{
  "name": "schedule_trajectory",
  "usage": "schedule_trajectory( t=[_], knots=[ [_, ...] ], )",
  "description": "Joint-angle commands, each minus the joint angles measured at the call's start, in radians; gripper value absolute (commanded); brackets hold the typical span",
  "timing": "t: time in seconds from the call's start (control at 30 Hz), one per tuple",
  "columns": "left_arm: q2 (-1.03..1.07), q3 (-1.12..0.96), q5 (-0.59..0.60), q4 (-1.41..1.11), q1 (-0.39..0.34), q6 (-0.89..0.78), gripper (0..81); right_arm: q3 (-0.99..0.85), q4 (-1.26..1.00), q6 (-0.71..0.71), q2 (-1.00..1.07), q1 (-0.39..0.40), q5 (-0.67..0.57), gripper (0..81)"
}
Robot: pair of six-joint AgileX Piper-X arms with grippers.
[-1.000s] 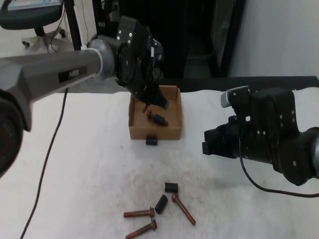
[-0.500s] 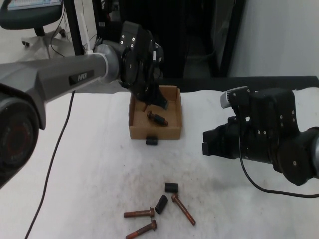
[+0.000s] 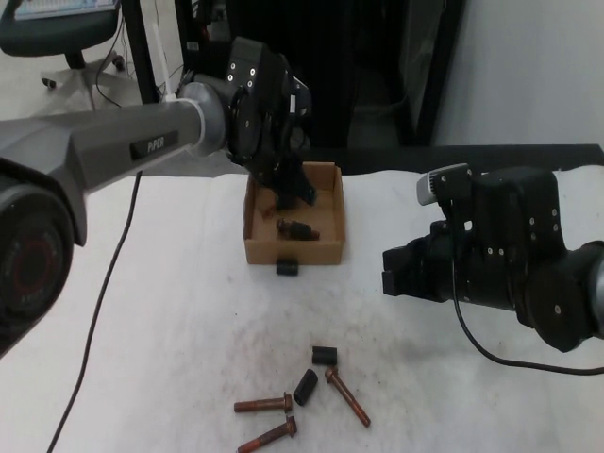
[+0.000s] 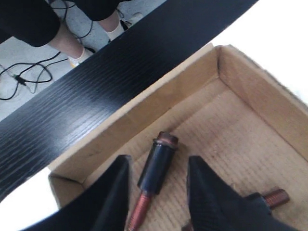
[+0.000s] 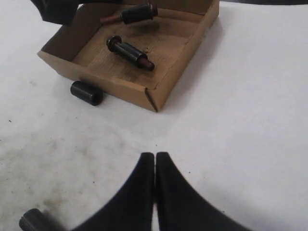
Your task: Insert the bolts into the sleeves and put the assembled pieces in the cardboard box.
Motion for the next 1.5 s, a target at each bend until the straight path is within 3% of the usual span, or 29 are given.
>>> schedule_trajectory(
  t=[0.0, 0.13, 0.37, 0.63, 0.77, 0.97, 1.13, 1.27, 1.37, 1.47],
  knots=[
    [-0.009, -0.012, -0.030, 0.007, 0.001, 0.005, 36.7, -0.005, -0.008, -0.008, -0.015, 0.000, -0.014, 0.8],
    [-0.017, -0.012, -0.076, 0.021, 0.001, 0.005, 33.3, -0.005, 0.054, -0.075, -0.015, 0.000, -0.014, 0.8],
    [-0.090, -0.012, -0.097, 0.054, 0.001, 0.005, 0.4, -0.005, 0.056, -0.107, -0.023, 0.000, 0.047, 0.8],
    [-0.276, -0.012, -0.101, 0.232, 0.001, 0.043, 0.0, -0.005, 0.122, -0.112, -0.093, 0.000, 0.047, 0.8],
    [-0.416, 0.016, -0.211, 0.364, 0.008, 0.111, 0.1, -0.005, 0.154, -0.114, -0.124, 0.000, 0.061, 0.8],
    [-0.700, 0.225, -0.255, 0.268, 0.062, 0.135, 0.1, -0.005, 0.145, -0.114, -0.176, 0.000, 0.061, 0.8],
    [-0.987, 0.555, -0.033, -0.045, 0.163, 0.113, 0.1, -0.016, 0.150, -0.124, -0.205, 0.003, 0.045, 0.8],
    [-1.161, 0.886, 0.182, -0.612, 0.241, -0.024, 0.1, -0.042, 0.227, -0.206, -0.205, 0.040, -0.076, 0.8],
    [-1.232, 1.067, 0.340, -0.817, 0.253, -0.141, 0.1, -0.062, 0.293, -0.259, -0.205, 0.095, -0.073, 0.8],
    [-1.250, 1.220, 0.396, -0.835, 0.238, -0.284, 0.1, -0.063, 0.312, -0.281, -0.205, 0.151, -0.070, 0.1]
  ],
)
